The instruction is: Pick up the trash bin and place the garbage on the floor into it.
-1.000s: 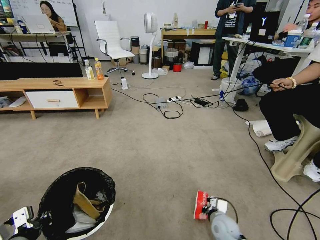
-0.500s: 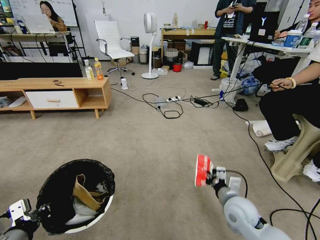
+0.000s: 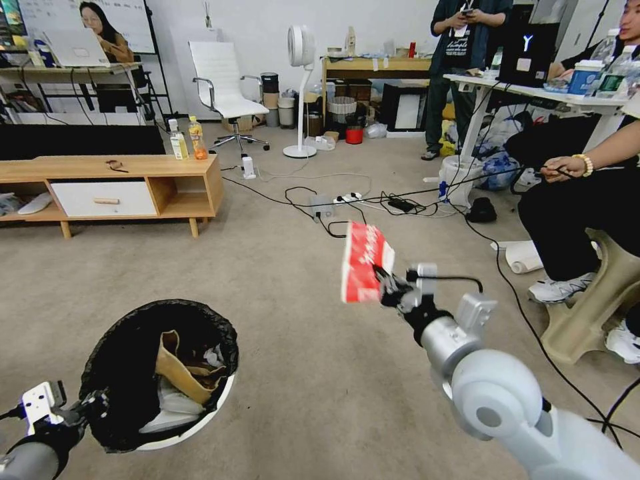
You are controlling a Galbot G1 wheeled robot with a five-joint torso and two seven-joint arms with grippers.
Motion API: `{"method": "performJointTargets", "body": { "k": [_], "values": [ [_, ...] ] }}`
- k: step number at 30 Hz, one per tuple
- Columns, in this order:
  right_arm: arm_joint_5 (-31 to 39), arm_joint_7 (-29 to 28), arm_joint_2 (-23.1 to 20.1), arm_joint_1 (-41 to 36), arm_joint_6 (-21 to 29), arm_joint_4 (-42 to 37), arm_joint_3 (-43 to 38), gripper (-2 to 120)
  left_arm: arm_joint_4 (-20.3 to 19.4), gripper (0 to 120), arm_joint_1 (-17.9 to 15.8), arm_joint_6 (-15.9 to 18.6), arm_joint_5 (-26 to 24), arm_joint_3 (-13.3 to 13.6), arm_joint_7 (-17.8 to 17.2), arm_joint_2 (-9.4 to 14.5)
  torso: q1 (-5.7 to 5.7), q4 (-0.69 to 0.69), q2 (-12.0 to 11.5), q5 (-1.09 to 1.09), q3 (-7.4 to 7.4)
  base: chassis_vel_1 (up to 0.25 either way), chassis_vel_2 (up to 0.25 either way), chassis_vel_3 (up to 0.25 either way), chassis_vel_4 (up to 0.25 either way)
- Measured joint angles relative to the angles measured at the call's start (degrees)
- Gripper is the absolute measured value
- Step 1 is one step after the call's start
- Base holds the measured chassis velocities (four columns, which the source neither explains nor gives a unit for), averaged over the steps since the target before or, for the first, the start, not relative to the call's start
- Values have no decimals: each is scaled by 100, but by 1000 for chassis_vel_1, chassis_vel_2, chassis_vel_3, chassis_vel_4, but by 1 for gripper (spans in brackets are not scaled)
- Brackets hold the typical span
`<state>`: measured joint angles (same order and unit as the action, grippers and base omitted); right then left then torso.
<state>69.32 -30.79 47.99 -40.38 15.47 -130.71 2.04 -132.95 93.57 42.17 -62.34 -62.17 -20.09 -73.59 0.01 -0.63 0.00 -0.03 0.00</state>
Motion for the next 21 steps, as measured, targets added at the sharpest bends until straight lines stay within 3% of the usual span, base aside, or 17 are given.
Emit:
{"method": "performJointTargets", "body": {
  "k": [4, 8, 11, 21],
  "values": [
    [376, 224, 109, 765, -318, 30, 640, 0, -68, 1, 17, 1, -70, 40, -22, 30, 0, 0, 0, 1, 0, 0, 0, 0, 0],
    [433, 384, 214, 1038, -492, 87, 995, 0, -85, 1, 19, 1, -102, 48, -34, 36, 0, 0, 0, 2, 0, 0, 0, 0, 0],
    [483, 617, 476, 1490, -676, 176, 1631, 0, -100, 1, 32, 1, -147, 58, -46, 63, 0, -1, 0, 2, 0, 0, 0, 0, 0],
    [1052, 336, 1014, 2571, -434, 423, 2758, 0, -80, 1, 2, 1, -197, 84, -57, 150, 0, 1, 0, 1, 0, 0, 0, 0, 0]
  ]
}}
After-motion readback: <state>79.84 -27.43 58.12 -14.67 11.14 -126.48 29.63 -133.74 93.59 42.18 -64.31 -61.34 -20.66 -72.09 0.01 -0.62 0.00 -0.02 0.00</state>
